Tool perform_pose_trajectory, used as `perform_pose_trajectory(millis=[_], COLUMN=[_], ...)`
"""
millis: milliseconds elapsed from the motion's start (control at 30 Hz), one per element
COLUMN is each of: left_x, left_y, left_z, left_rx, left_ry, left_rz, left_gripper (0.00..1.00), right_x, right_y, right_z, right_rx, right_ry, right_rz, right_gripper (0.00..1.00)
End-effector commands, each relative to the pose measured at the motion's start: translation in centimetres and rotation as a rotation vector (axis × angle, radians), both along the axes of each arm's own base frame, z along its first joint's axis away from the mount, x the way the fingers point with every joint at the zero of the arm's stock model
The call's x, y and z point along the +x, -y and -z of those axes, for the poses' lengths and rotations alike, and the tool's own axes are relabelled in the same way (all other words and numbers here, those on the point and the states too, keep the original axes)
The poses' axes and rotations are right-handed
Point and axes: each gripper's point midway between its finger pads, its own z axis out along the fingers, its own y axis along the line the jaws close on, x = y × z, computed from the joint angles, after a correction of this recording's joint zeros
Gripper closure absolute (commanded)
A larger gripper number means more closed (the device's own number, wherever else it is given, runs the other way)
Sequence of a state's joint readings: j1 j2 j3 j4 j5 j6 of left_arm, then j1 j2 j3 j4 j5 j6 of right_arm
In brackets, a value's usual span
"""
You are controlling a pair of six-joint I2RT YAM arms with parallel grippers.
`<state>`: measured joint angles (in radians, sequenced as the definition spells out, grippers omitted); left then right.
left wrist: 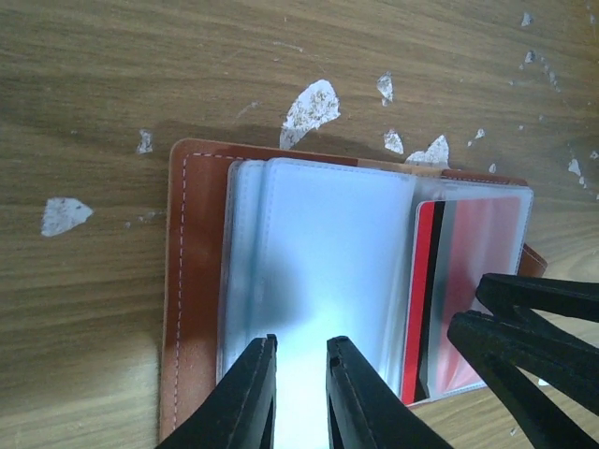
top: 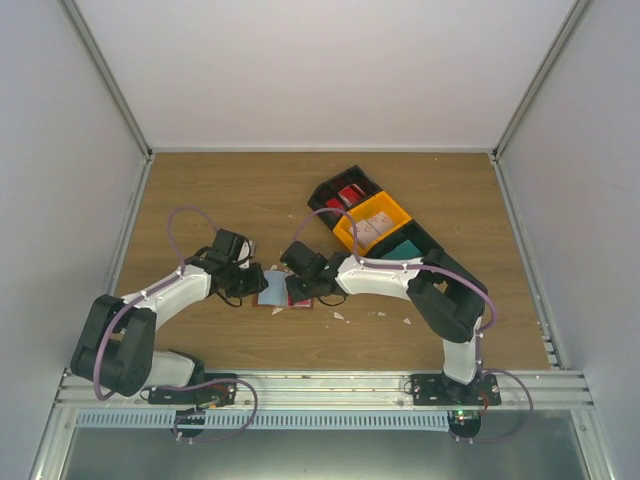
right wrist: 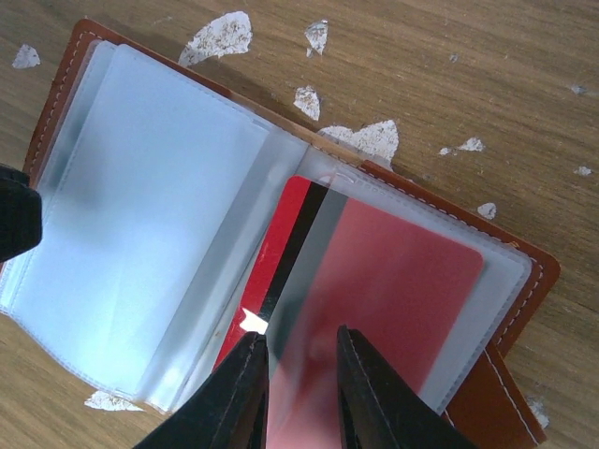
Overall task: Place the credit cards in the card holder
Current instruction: Adjust the card holder at the center of the board.
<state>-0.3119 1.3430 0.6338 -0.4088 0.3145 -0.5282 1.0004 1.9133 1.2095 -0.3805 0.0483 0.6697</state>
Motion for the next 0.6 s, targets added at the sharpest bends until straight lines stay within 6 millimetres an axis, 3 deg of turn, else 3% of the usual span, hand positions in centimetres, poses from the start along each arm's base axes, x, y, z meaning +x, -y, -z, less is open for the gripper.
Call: perform_pose_trajectory(millis=[0,233,567], left_x=[0.8,0.6,0.3], left_y=[0.3,0.1,2.0], left_z=[0.2,1.5,0.2], left_rx=[-0.022,-0.002,-0.114], left_ry=[0.02,-0.019,-0.012], left_rz=[0.006,-0.007,0.05], left_gripper=[0.8,0.64,0.75], right_x=[-1.1,-1.4,-1.5], right_y=[1.6,2.0,2.1], right_z=[2.5,3.0,2.6], right_rx=[-0.083,-0.08,-0.053], right_ry=[-0.04,-0.049,-0.039], right_rz=[0.014,0.016,0.022], right_gripper=[0.77,0.77,0.77])
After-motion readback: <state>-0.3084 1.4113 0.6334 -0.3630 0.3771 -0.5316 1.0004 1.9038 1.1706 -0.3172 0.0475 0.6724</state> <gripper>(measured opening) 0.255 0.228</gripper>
